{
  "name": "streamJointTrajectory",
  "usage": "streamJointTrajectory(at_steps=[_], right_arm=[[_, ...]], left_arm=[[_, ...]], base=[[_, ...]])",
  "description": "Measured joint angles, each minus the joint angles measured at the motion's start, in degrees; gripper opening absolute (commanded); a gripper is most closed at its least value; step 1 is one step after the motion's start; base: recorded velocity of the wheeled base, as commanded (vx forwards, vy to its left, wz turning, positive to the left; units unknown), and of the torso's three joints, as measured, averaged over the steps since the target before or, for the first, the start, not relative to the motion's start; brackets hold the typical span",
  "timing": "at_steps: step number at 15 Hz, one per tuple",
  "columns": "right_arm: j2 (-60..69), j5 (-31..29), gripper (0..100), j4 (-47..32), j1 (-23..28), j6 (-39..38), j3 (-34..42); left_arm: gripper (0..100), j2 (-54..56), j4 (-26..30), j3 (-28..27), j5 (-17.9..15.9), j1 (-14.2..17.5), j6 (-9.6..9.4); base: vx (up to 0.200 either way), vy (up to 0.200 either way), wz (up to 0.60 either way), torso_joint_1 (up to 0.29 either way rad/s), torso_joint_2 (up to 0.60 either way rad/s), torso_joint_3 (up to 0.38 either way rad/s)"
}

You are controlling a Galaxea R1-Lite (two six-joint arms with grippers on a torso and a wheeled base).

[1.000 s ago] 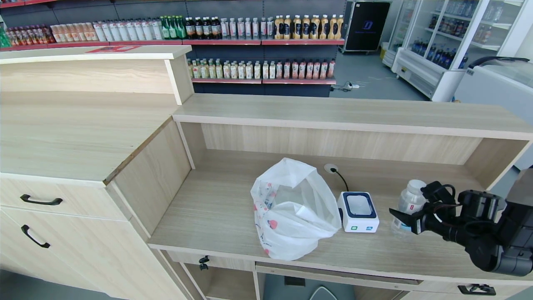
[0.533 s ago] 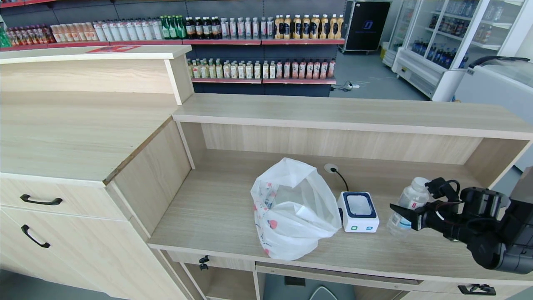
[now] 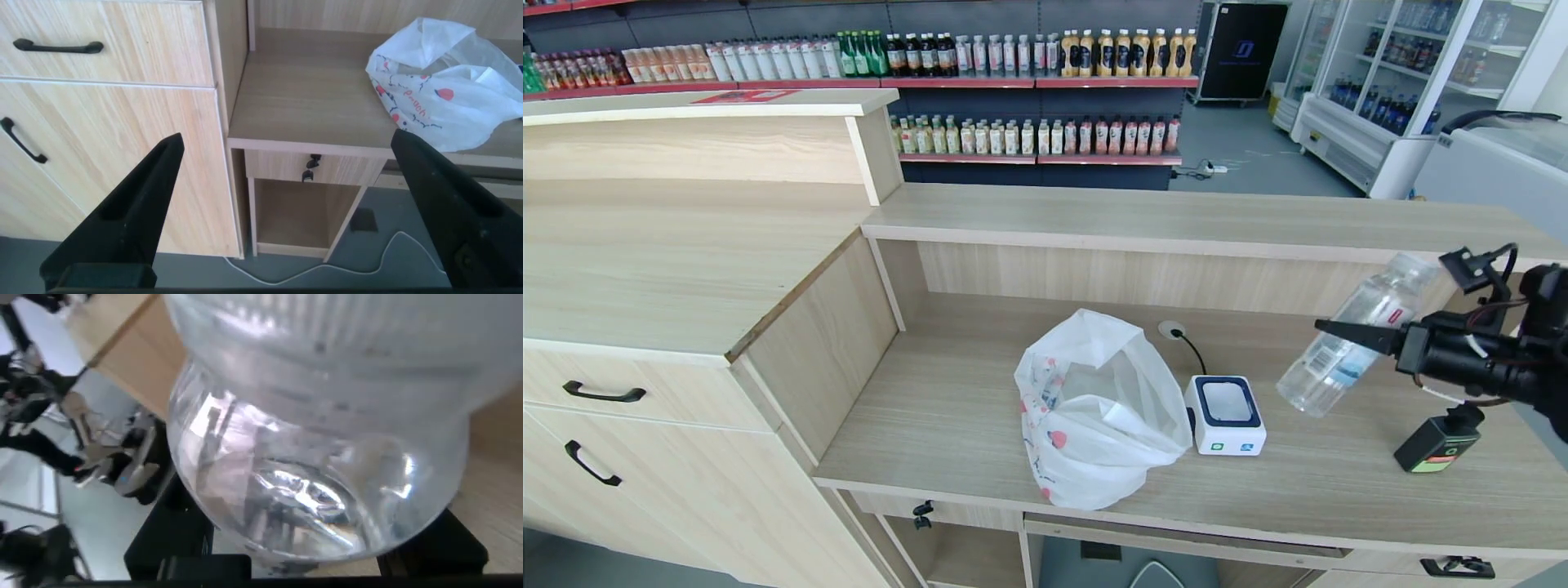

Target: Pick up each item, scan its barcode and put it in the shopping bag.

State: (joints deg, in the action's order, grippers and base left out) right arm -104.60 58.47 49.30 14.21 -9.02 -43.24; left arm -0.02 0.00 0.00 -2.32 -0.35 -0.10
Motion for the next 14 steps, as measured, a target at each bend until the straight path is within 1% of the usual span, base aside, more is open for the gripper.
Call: streamJointTrajectory(at_steps=[1, 2, 3, 5, 7, 10, 14], right_arm=[[4.24, 7.72, 0, -1.27, -0.02, -6.46, -1.9], [8.07, 12.78, 0, -1.57, -0.13, -12.28, -3.54], [11.46, 16.31, 0, -1.6, -0.2, -16.41, -4.77], [16.45, 19.96, 0, -0.5, -1.18, -22.5, -5.66], [20.69, 21.15, 0, -0.06, -4.24, -25.43, -5.79], [25.77, 21.37, 0, -0.01, -10.53, -28.39, -5.52], [30.78, 21.28, 0, -0.28, -19.05, -29.76, -4.44]], left_arm=[[100, 0.0, 0.0, 0.0, 0.0, 0.02, 0.0], [100, 0.0, 0.0, 0.0, 0.0, 0.02, 0.0], [100, 0.0, 0.0, 0.0, 0.0, -0.02, 0.0], [100, 0.0, 0.0, 0.0, -0.02, 0.0, 0.0], [100, 0.0, 0.0, 0.0, 0.02, 0.0, 0.0], [100, 0.0, 0.0, 0.0, 0.0, 0.0, 0.0], [100, 0.0, 0.0, 0.0, 0.02, 0.0, 0.0]], base=[[0.0, 0.0, 0.0, 0.0, 0.0, 0.0], [0.0, 0.0, 0.0, 0.0, 0.0, 0.0], [0.0, 0.0, 0.0, 0.0, 0.0, 0.0], [0.0, 0.0, 0.0, 0.0, 0.0, 0.0], [0.0, 0.0, 0.0, 0.0, 0.0, 0.0], [0.0, 0.0, 0.0, 0.0, 0.0, 0.0], [0.0, 0.0, 0.0, 0.0, 0.0, 0.0]])
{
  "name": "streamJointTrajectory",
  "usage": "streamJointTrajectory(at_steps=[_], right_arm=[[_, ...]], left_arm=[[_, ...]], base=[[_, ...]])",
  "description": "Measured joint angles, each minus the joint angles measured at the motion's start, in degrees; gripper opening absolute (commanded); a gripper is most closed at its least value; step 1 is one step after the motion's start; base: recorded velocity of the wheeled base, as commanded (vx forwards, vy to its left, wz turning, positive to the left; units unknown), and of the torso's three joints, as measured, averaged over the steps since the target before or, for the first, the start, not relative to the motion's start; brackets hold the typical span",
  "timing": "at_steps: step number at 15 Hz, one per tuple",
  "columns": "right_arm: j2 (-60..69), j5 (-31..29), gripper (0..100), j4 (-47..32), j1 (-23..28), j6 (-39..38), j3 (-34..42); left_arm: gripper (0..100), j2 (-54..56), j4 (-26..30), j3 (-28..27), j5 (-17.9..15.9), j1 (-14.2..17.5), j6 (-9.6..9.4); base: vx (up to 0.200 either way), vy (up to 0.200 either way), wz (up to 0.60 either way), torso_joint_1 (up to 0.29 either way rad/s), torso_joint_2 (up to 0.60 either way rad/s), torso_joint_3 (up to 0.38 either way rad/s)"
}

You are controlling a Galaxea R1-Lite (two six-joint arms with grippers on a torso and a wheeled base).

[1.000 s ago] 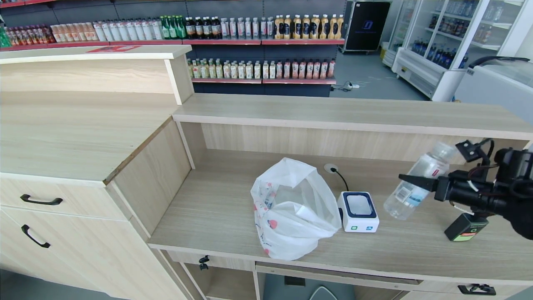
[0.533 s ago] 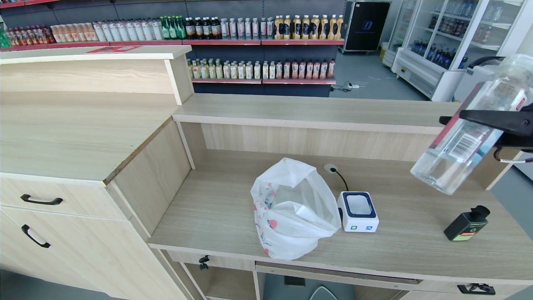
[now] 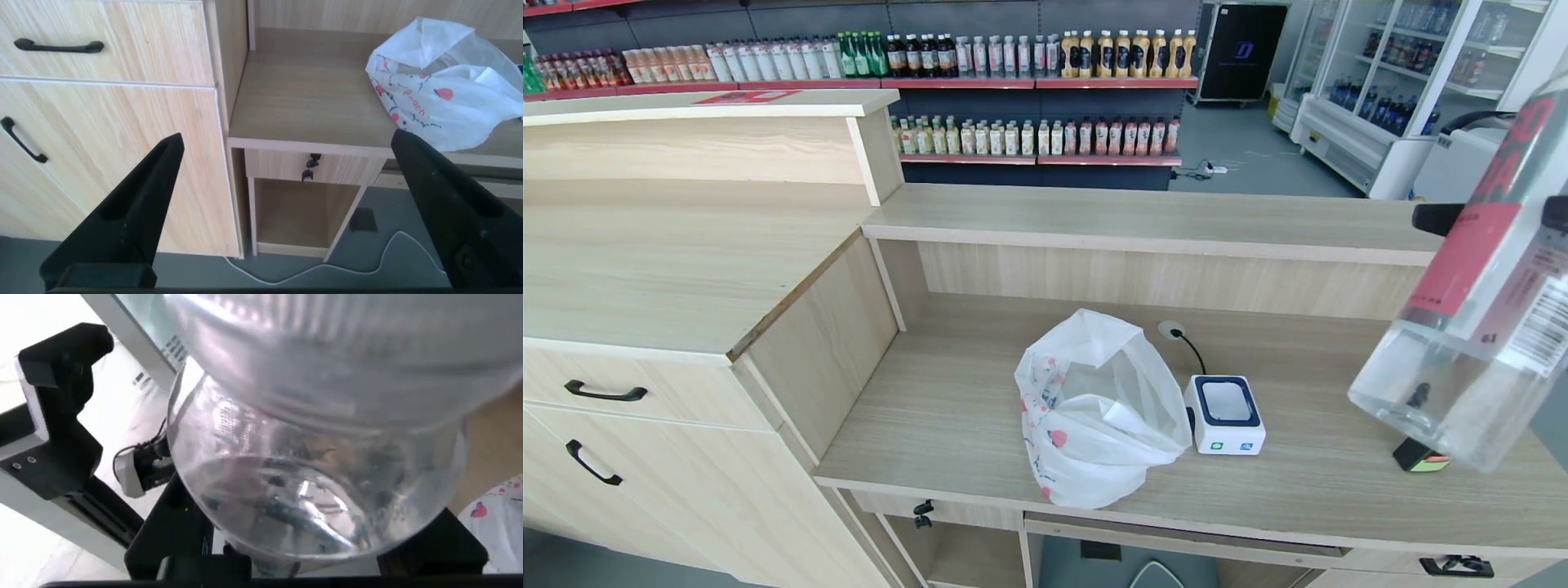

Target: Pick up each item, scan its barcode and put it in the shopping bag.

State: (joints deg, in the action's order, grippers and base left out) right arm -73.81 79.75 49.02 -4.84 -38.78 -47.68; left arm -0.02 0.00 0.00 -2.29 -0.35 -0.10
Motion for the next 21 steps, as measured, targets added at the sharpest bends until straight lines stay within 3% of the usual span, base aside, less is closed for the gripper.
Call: streamJointTrajectory(at_steps=[6, 21], right_arm=[[4.69, 1.93, 0, 0.0, -4.23, -5.95, 0.39], [9.76, 2.08, 0, -0.13, -7.95, -5.73, 5.29]], left_arm=[[100, 0.0, 0.0, 0.0, -0.02, 0.0, 0.0], [100, 0.0, 0.0, 0.0, -0.02, 0.0, -0.01]], base=[[0.0, 0.0, 0.0, 0.0, 0.0, 0.0], [0.0, 0.0, 0.0, 0.0, 0.0, 0.0]])
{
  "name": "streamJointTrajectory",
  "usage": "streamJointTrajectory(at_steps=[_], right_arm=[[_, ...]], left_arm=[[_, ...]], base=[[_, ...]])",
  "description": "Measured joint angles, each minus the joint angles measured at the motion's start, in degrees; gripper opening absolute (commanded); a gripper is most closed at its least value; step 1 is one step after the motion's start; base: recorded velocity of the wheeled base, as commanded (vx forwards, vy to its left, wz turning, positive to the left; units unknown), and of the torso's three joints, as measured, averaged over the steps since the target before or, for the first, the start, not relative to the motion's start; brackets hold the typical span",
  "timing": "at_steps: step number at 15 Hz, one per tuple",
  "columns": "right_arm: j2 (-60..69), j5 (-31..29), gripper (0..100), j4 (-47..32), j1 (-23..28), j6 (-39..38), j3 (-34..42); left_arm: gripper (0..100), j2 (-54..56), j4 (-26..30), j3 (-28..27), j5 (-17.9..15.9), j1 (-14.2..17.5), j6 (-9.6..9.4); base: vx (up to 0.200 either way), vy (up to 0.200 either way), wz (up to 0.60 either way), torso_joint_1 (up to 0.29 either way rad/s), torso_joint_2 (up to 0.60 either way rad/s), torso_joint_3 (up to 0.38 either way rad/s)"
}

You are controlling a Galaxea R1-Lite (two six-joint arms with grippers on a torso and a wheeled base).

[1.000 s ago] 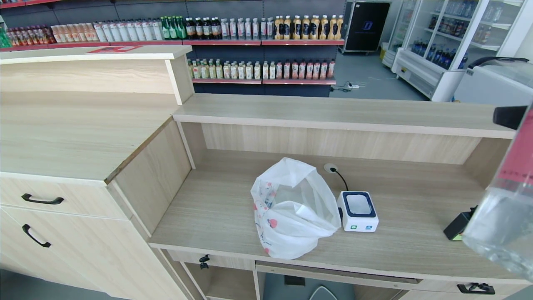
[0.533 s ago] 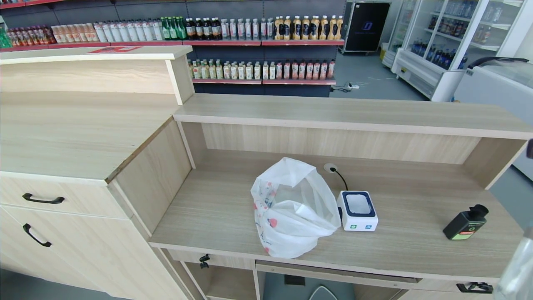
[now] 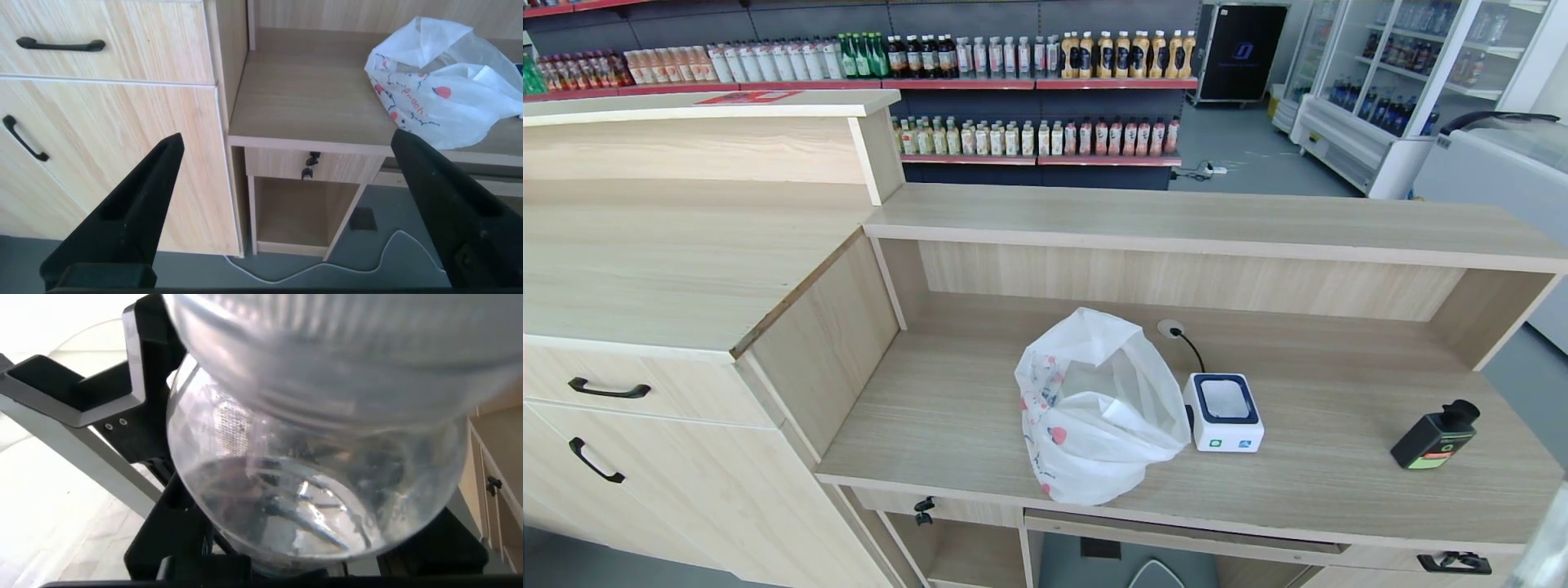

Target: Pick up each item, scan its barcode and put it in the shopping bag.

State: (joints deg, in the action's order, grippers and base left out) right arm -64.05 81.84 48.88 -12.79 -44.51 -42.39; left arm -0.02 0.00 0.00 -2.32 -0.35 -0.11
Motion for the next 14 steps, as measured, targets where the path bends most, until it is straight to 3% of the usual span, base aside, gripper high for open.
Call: streamJointTrajectory(at_steps=[4, 6, 7, 10, 14], right_arm=[[-0.63, -0.6, 0, -0.09, 3.89, 4.11, 0.79], [-2.29, -1.56, 0, -2.19, 10.05, 11.29, 1.33], [-3.39, -5.14, 0, -6.22, 12.86, 17.16, 1.49], [-6.53, -29.37, 0, -22.81, 18.3, 33.84, 1.24], [-8.91, -50.64, 0, -27.14, 23.56, 44.51, 1.73]], left_arm=[[100, 0.0, 0.0, 0.0, 0.0, 0.0, 0.01], [100, 0.0, 0.0, 0.0, -0.02, 0.0, 0.01], [100, 0.0, 0.0, 0.0, 0.0, 0.0, 0.01], [100, 0.0, 0.0, 0.0, 0.0, 0.0, 0.01], [100, 0.0, 0.0, 0.0, 0.0, 0.0, 0.01]], base=[[0.0, 0.0, 0.0, 0.0, 0.0, 0.0], [0.0, 0.0, 0.0, 0.0, 0.0, 0.0], [0.0, 0.0, 0.0, 0.0, 0.0, 0.0], [0.0, 0.0, 0.0, 0.0, 0.0, 0.0], [0.0, 0.0, 0.0, 0.0, 0.0, 0.0]])
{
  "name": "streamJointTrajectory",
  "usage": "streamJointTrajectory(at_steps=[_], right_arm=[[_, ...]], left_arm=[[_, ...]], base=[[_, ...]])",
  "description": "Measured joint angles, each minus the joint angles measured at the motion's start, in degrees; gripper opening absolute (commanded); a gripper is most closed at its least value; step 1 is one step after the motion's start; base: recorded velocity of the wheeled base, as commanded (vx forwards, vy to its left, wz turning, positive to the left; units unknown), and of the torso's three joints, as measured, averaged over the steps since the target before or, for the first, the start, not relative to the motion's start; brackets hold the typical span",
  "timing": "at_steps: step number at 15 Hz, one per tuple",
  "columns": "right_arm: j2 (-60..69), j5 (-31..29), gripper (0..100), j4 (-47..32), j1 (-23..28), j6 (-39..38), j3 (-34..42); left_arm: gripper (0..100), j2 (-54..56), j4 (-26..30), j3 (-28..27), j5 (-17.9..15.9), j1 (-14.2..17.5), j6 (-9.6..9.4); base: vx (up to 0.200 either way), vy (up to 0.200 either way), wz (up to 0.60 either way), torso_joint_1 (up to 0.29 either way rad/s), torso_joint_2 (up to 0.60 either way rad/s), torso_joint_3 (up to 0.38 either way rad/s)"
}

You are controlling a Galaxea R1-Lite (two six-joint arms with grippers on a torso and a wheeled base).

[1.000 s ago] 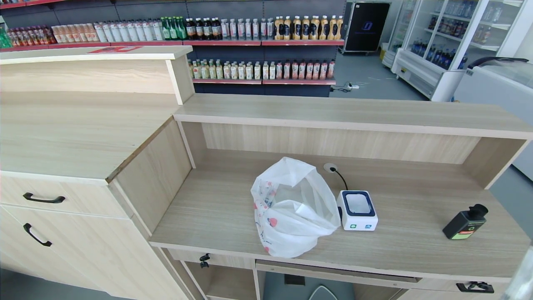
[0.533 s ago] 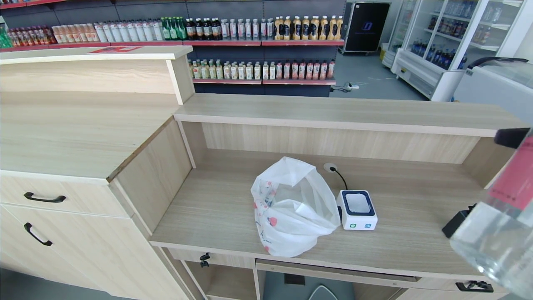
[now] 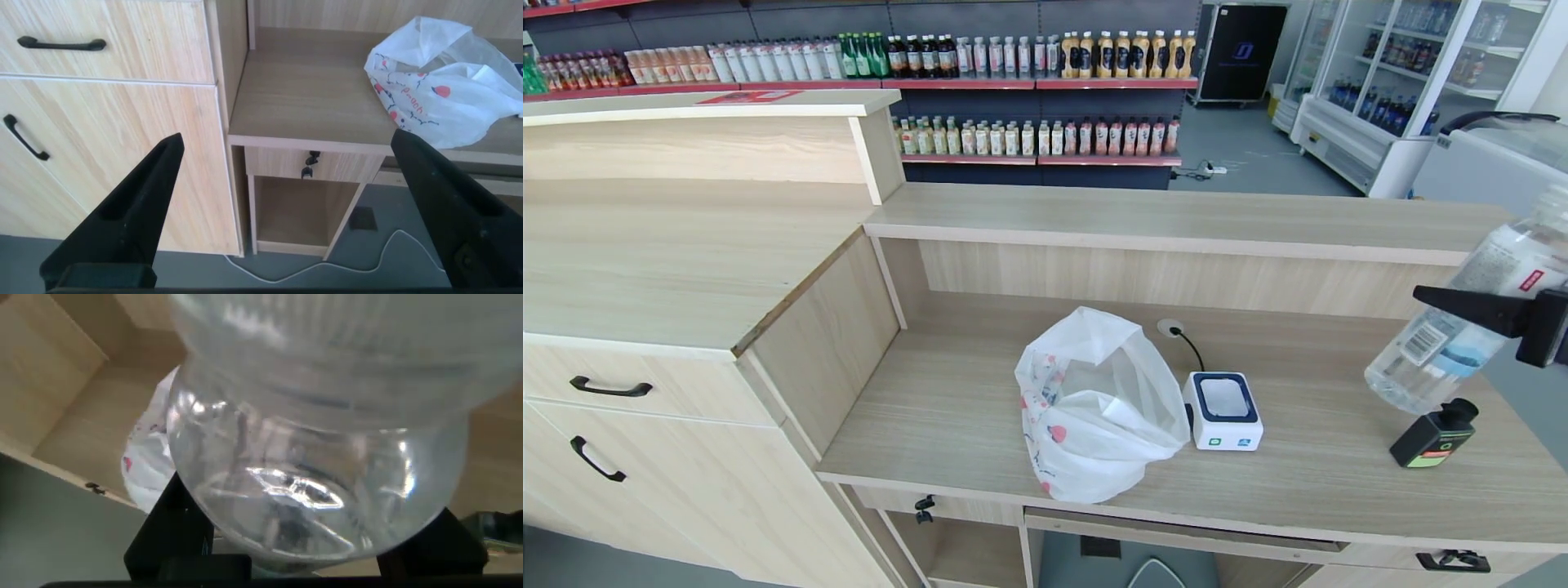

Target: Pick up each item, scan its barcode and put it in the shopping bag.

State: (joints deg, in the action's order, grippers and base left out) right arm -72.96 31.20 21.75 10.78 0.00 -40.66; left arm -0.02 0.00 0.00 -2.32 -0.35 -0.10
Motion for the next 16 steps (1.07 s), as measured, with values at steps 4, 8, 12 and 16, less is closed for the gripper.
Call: streamJointTrajectory(at_steps=[4, 8, 12, 16], right_arm=[[-2.97, -26.05, 0, 2.68, 0.35, 7.17, 0.26], [-5.53, -31.63, 0, 8.22, -2.01, 13.41, 2.38], [-7.52, -31.85, 0, 12.21, -2.21, 20.27, 3.45], [-11.91, -31.06, 0, 18.62, -3.21, 26.69, 3.73]], left_arm=[[100, 0.0, 0.0, 0.0, 0.0, 0.02, 0.0], [100, 0.0, 0.0, 0.0, 0.02, 0.0, 0.0], [100, 0.0, 0.02, 0.0, -0.02, 0.0, 0.02], [100, 0.0, 0.0, 0.0, 0.05, 0.0, 0.0]], base=[[0.0, 0.0, 0.0, 0.0, 0.0, 0.0], [0.0, 0.0, 0.0, 0.0, 0.0, 0.0], [0.0, 0.0, 0.6, 0.002, 0.0, 0.002], [0.0, 0.0, 0.6, 0.004, 0.0, 0.002]])
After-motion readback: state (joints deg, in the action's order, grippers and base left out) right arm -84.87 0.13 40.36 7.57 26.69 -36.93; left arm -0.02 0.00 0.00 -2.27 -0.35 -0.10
